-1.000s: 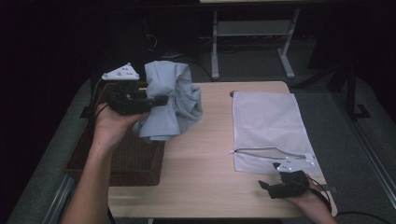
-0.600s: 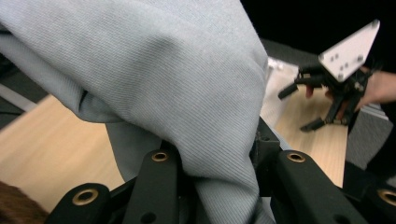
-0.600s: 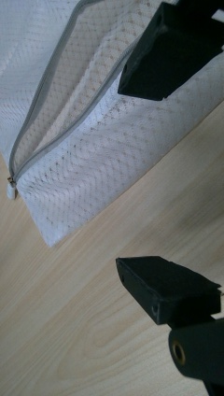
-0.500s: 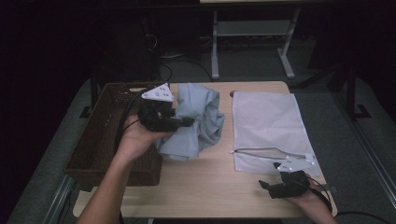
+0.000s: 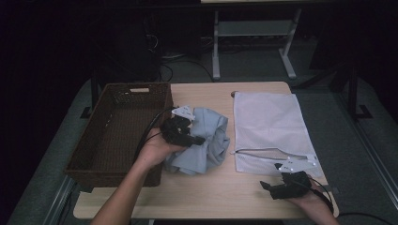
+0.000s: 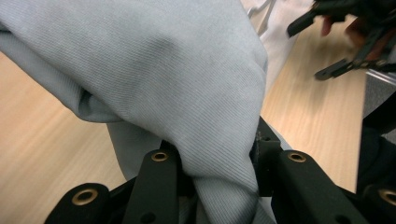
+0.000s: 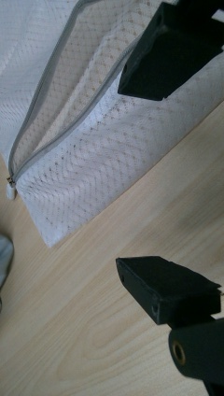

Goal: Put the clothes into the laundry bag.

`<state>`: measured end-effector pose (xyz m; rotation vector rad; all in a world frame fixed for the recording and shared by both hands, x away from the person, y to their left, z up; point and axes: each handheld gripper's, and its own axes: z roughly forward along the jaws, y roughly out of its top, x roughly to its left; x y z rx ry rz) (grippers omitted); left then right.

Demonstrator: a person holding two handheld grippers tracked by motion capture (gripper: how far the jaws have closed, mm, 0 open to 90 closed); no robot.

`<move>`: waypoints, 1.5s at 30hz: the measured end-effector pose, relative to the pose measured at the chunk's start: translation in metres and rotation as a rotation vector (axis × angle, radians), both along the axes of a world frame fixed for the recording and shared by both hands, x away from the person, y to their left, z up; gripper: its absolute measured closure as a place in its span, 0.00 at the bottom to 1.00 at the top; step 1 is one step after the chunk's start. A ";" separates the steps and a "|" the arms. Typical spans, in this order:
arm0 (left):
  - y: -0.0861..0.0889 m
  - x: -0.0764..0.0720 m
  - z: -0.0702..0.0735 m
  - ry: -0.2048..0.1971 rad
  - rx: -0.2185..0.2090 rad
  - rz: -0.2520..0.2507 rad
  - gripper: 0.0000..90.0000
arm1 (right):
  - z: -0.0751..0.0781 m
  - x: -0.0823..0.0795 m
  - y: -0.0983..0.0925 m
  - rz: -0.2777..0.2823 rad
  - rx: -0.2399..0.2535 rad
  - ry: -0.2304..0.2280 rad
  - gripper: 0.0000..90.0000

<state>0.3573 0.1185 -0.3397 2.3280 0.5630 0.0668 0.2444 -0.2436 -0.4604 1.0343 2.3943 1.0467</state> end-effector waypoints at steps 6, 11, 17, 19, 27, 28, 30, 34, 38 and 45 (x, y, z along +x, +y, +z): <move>-0.008 0.014 -0.013 0.031 0.040 0.023 0.75 | 0.000 0.000 0.000 0.003 -0.001 -0.001 0.15; -0.015 0.020 -0.022 0.056 0.069 0.014 0.72 | 0.000 0.000 0.000 0.001 0.001 0.001 0.15; -0.019 0.025 -0.029 0.046 0.089 0.063 0.50 | 0.000 0.000 -0.001 0.002 0.001 -0.001 0.15; -0.017 0.026 -0.026 0.042 0.058 0.079 0.43 | 0.000 0.000 -0.001 0.002 0.003 0.000 0.15; -0.014 0.013 -0.008 -0.002 -0.016 0.115 0.25 | 0.000 0.000 0.000 0.003 0.003 -0.001 0.15; -0.015 0.009 -0.007 -0.009 -0.017 0.114 0.25 | 0.000 0.000 0.000 0.004 0.002 -0.001 0.15; -0.017 0.005 -0.008 -0.010 -0.026 0.114 0.22 | 0.000 0.000 0.000 0.005 0.002 -0.001 0.15; -0.022 -0.005 -0.013 -0.027 -0.022 0.118 0.20 | 0.000 0.000 0.000 0.007 0.002 -0.002 0.15; -0.023 -0.012 -0.022 -0.024 -0.024 0.122 0.19 | 0.000 0.000 0.000 0.006 0.003 0.000 0.15; -0.025 -0.027 -0.035 -0.027 -0.031 0.119 0.18 | -0.001 0.000 0.001 0.012 0.001 0.001 0.15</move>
